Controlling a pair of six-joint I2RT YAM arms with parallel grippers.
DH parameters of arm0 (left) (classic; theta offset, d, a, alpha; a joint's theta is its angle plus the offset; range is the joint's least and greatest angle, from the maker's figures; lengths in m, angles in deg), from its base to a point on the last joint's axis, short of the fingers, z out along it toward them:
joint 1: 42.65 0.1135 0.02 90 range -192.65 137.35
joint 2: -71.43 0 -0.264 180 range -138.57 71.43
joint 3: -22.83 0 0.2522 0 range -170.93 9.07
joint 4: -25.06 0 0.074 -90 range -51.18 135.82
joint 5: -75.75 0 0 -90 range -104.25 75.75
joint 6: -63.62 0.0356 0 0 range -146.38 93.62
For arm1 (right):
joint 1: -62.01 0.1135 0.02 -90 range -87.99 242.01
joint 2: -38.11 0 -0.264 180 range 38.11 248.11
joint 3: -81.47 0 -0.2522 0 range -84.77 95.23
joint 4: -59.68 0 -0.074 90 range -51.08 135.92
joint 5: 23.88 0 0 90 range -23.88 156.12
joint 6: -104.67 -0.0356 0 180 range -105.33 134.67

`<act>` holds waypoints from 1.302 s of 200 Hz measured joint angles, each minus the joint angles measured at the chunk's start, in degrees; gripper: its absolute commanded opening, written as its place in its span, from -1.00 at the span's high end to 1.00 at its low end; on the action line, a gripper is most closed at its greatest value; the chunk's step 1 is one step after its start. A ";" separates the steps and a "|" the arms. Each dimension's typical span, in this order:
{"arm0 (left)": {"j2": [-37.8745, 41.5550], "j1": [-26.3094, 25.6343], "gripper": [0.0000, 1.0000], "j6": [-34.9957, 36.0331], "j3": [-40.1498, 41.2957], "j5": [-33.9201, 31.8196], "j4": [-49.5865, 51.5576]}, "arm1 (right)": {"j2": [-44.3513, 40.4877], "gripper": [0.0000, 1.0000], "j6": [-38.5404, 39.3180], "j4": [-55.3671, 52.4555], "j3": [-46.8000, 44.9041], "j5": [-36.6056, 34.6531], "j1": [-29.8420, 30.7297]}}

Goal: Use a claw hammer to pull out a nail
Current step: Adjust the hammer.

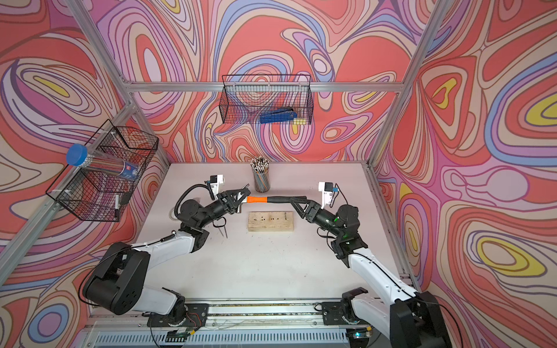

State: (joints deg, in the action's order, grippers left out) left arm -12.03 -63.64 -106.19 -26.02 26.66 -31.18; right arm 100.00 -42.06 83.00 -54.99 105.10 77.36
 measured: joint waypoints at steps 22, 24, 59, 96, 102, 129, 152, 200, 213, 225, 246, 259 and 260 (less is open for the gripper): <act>0.00 0.00 1.00 -0.02 0.00 0.00 0.00 | 2.38 -0.27 -1.01 2.82 1.49 1.49 0.39; 0.00 0.00 1.00 -0.02 0.00 0.00 0.00 | 2.60 -0.26 -1.09 3.15 1.66 1.57 0.44; 0.02 0.00 1.00 -0.63 0.00 0.00 -0.04 | 6.38 -0.16 -2.51 7.74 3.61 3.93 1.79; 0.02 0.48 1.00 -1.14 0.00 0.20 -0.09 | 9.07 0.23 -3.63 10.27 4.61 5.14 2.19; 0.02 0.55 1.00 -1.27 0.00 0.22 -0.11 | 9.14 0.33 -3.74 10.40 4.68 5.20 2.16; 0.04 0.68 1.00 -1.73 0.00 0.66 -0.13 | 9.11 0.88 -4.24 10.49 4.79 5.79 2.03; 0.13 0.81 1.00 -1.51 0.02 1.01 -0.48 | 8.55 1.00 -3.98 9.99 5.03 5.77 2.25; 0.13 0.76 0.77 -1.62 0.02 1.22 -0.50 | 7.41 1.00 -2.95 8.26 5.05 5.20 2.40; 0.11 0.76 0.21 -1.73 0.11 1.25 -0.48 | 6.80 1.00 -2.27 6.49 5.33 4.76 2.54; -0.07 0.70 0.04 -1.86 0.15 1.20 -0.50 | 5.77 1.00 -0.15 3.19 6.32 4.17 2.84; -0.46 0.68 -0.06 -1.81 0.28 1.25 -0.55 | 3.30 1.00 3.87 -5.09 8.00 2.58 3.13; -0.68 0.81 -0.07 -1.55 0.83 1.25 -0.55 | 1.09 1.00 7.19 -12.26 9.88 1.42 3.23; -0.68 0.83 -0.07 -1.49 0.87 1.25 -0.55 | 0.83 1.00 7.48 -13.20 10.16 1.22 3.23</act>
State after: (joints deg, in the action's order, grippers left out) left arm -12.71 -62.81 -107.68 -25.15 27.90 -31.72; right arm 100.83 -34.58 69.80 -44.82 106.33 80.60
